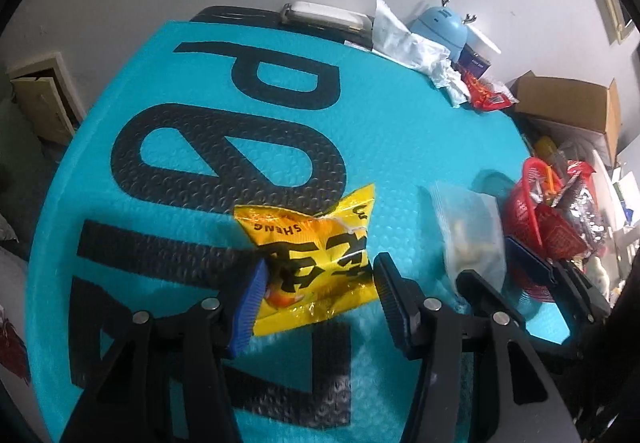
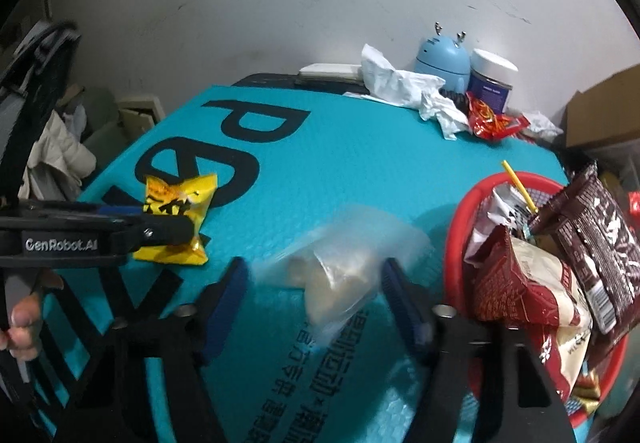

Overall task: Organize snacks
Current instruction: 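Grasp the clear snack bag with the right tool while the left tool grasps the yellow chip bag, then lift both bags and carry them over the red basket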

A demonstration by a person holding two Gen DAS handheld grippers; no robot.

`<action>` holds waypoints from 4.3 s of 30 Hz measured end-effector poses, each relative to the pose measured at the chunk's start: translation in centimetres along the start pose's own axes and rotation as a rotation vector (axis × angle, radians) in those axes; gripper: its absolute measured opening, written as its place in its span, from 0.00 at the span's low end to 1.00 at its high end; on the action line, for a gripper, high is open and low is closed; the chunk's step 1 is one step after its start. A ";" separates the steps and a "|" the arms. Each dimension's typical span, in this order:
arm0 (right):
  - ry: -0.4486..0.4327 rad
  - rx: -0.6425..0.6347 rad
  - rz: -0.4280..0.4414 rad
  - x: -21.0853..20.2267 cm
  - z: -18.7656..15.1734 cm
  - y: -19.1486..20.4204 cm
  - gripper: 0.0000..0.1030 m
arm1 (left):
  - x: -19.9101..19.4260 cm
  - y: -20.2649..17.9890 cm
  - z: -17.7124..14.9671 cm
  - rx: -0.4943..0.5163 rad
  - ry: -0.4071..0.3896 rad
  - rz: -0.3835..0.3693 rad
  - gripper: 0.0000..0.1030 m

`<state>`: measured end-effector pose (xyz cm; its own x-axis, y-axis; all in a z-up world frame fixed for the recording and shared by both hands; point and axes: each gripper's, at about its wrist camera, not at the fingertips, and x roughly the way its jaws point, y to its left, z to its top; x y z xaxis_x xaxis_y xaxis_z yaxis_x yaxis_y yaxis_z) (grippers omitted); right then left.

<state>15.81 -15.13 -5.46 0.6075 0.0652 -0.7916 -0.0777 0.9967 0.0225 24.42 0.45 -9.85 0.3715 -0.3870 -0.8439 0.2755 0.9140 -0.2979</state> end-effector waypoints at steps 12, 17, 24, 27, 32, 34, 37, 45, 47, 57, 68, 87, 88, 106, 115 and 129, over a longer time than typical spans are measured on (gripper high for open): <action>-0.016 -0.028 0.012 -0.5 -0.2 -0.2 0.25 | 0.4 -2.1 -0.4 0.118 -0.023 -0.003 0.51; 0.001 -0.062 0.053 -0.9 -0.9 0.7 0.24 | -0.2 -2.7 -1.7 0.139 0.001 -0.021 0.51; 0.022 -0.059 0.116 -1.9 -1.9 1.3 0.23 | -1.5 -2.5 -3.9 0.130 0.025 -0.036 0.51; 0.028 -0.072 0.139 -2.5 -2.5 2.0 0.23 | -2.1 -2.3 -4.9 0.114 0.029 -0.038 0.51; 0.035 -0.106 0.172 -3.8 -3.4 3.2 0.23 | -3.3 -1.5 -6.6 0.079 0.035 -0.038 0.51; 0.029 -0.101 0.187 -4.2 -3.5 3.3 0.33 | -3.9 -1.0 -7.2 0.065 0.032 -0.028 0.51; -0.007 -0.088 0.207 -4.7 -3.3 3.2 0.70 | -4.5 -0.2 -7.7 0.055 0.023 -0.002 0.51; 0.008 -0.156 0.202 -2.8 -1.8 4.3 0.81 | -5.6 1.8 -8.5 0.024 0.005 0.047 0.51; 0.018 -0.171 0.230 -2.0 -1.5 4.5 0.82 | -5.6 2.0 -8.5 0.018 0.000 0.056 0.51; 0.104 -0.190 0.394 1.2 -1.3 5.9 0.78 | -5.4 2.9 -8.3 -0.013 -0.008 0.052 0.51; 0.119 -0.199 0.356 -0.7 -3.6 6.4 0.38 | -6.0 1.7 -9.9 -0.009 -0.009 0.032 0.51; 0.112 -0.099 0.305 -7.3 -8.8 3.4 0.38 | -8.6 -3.5 -15.1 0.062 0.006 -0.033 0.51; 0.110 -0.092 0.302 -7.7 -9.1 3.2 0.38 | -8.7 -3.8 -15.3 0.067 0.006 -0.039 0.51; 0.048 0.040 0.240 -13.8 -12.8 -0.9 0.38 | -9.5 -10.0 -17.4 0.161 0.013 -0.160 0.51; 0.000 0.131 0.199 -16.6 -13.8 -3.8 0.38 | -10.4 -13.6 -16.7 0.237 -0.007 -0.210 0.51; -0.132 0.182 0.044 -20.7 -9.7 -9.0 0.38 | -12.2 -19.2 -10.8 0.357 -0.122 -0.245 0.51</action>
<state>-3.76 -25.95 4.83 0.7056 0.1029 -0.7010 0.0298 0.9842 0.1745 5.01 -11.07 1.39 0.3530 -0.6175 -0.7029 0.6490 0.7028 -0.2915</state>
